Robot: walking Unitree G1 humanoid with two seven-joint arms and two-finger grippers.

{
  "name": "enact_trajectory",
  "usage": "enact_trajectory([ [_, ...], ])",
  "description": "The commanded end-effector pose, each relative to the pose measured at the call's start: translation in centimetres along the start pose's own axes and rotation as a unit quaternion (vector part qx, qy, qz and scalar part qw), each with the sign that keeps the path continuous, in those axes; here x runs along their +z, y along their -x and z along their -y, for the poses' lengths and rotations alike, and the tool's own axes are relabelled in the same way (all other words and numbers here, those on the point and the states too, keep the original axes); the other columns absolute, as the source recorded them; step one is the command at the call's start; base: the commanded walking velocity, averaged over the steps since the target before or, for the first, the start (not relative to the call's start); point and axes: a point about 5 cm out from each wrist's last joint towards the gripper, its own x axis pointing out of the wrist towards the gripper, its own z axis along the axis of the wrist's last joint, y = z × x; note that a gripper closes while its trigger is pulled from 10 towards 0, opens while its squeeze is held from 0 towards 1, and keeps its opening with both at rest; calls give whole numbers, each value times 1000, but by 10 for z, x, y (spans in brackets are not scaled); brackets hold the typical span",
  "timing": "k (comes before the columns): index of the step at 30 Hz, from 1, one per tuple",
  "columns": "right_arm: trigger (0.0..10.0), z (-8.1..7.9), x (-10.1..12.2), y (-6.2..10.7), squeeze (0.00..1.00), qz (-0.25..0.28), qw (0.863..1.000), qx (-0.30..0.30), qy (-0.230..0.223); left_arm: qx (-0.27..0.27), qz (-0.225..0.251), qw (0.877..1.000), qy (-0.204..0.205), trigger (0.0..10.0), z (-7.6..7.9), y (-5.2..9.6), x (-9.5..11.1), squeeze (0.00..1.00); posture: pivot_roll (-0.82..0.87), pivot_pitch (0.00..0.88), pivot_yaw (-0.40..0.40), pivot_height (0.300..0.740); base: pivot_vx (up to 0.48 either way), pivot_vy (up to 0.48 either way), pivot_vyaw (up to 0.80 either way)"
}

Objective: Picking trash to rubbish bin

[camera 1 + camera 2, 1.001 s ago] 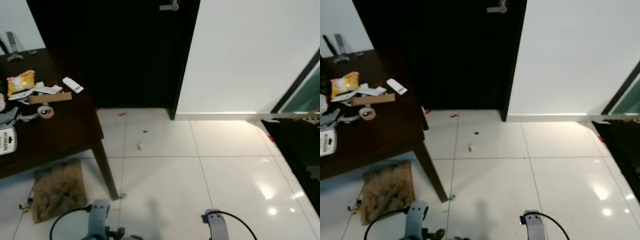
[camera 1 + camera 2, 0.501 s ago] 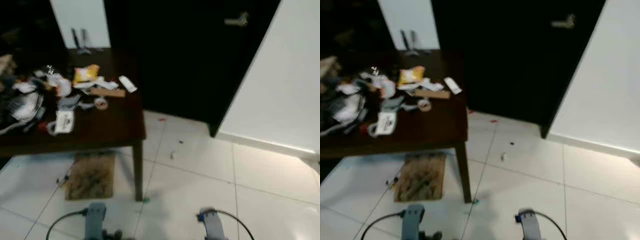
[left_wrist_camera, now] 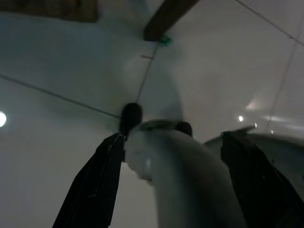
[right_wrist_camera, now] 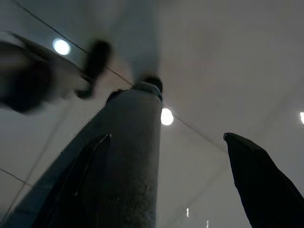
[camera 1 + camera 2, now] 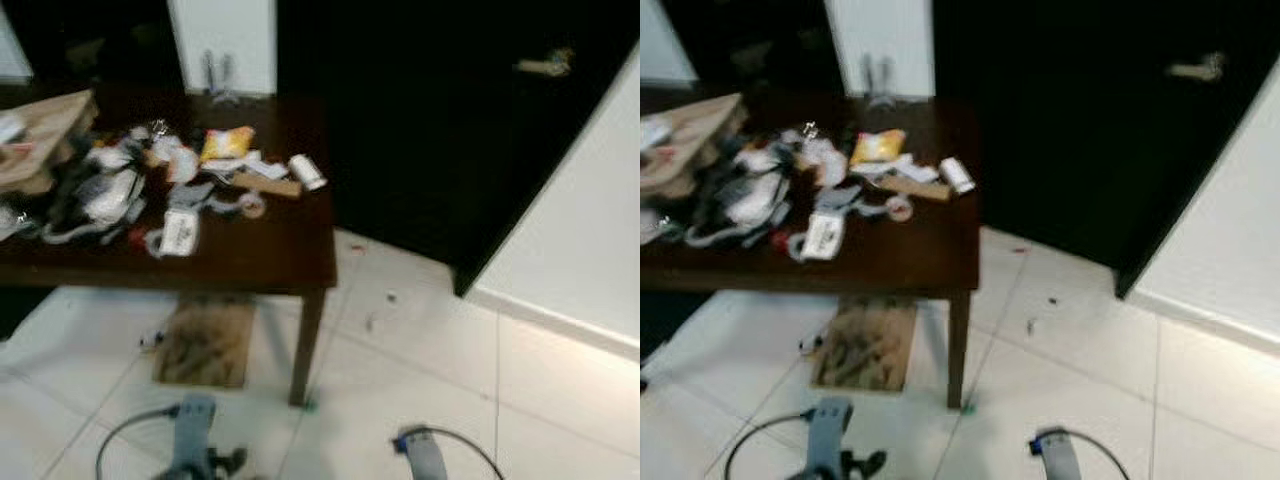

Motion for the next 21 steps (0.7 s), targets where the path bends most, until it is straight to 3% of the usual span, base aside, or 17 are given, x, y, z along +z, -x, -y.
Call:
enact_trajectory([
  [1,10000,3,-13,2,0,-23,1000,-3,1,3,-20,1000,7,10000,1,2,-13,0,177,96,-32,740,0,0,694],
  [21,10000,2,-18,2,0,-29,999,0,15,9,-15,1000,10,10000,0,2,-13,0,175,100,-34,740,0,0,693],
])
